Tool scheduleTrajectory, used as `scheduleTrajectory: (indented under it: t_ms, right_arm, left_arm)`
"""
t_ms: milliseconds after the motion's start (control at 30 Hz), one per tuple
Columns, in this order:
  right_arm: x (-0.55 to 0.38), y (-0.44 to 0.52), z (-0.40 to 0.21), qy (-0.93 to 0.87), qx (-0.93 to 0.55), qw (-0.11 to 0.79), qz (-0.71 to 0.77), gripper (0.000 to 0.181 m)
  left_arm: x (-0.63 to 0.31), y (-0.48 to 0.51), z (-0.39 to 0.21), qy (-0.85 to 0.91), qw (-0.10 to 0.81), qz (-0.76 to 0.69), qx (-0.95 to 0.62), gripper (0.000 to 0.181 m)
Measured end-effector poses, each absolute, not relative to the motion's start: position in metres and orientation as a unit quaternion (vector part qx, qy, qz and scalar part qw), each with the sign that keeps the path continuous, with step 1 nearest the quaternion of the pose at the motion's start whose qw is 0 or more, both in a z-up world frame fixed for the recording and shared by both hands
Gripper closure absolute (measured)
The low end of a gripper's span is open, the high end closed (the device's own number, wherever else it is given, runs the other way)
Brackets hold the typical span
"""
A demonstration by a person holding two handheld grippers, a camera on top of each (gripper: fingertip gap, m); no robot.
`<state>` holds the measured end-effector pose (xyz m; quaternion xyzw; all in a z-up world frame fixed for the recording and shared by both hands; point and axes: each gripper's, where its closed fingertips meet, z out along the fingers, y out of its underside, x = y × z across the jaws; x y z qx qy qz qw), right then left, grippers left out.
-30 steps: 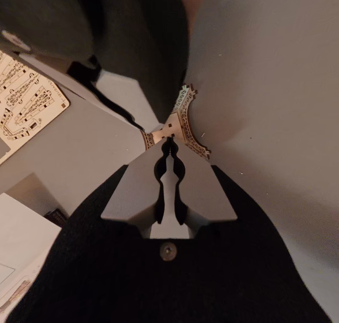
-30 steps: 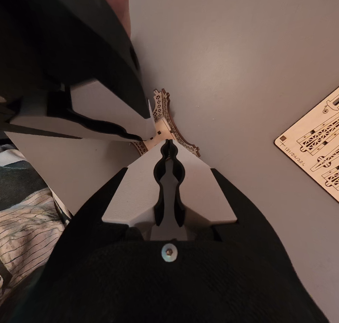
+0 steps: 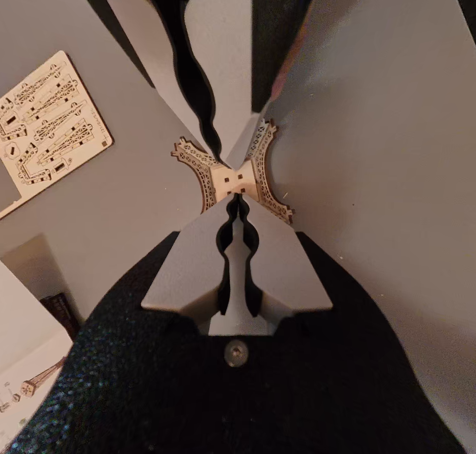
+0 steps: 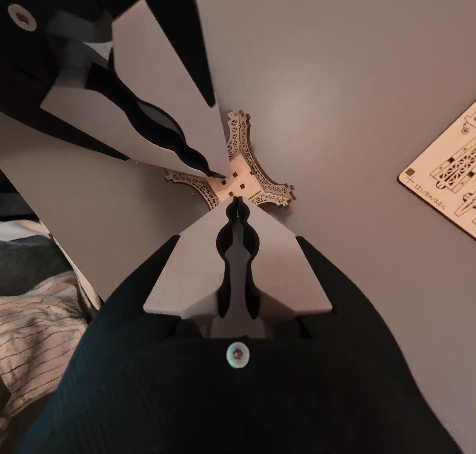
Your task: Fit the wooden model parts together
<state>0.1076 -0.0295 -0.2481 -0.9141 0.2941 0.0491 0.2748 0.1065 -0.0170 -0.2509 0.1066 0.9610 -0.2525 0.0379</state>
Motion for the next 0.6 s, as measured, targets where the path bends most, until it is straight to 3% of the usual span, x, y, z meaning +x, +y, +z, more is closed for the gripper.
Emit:
scheduleTrajectory:
  t_ms: [33, 333, 600]
  right_arm:
    - [0.108, -0.030, -0.247, 0.300, -0.909, 0.286, 0.050, 0.181]
    - [0.100, -0.027, -0.248, 0.255, -0.927, 0.272, 0.031, 0.181]
    - [0.103, -0.027, -0.251, 0.253, -0.936, 0.245, 0.016, 0.181]
  left_arm:
    - [0.107, -0.017, -0.251, 0.959, 0.038, -0.260, 0.105, 0.181]
    - [0.119, -0.013, -0.228, 0.946, 0.015, -0.322, 0.038, 0.181]
    - [0.110, -0.014, -0.242, 0.952, -0.010, -0.302, 0.046, 0.181]
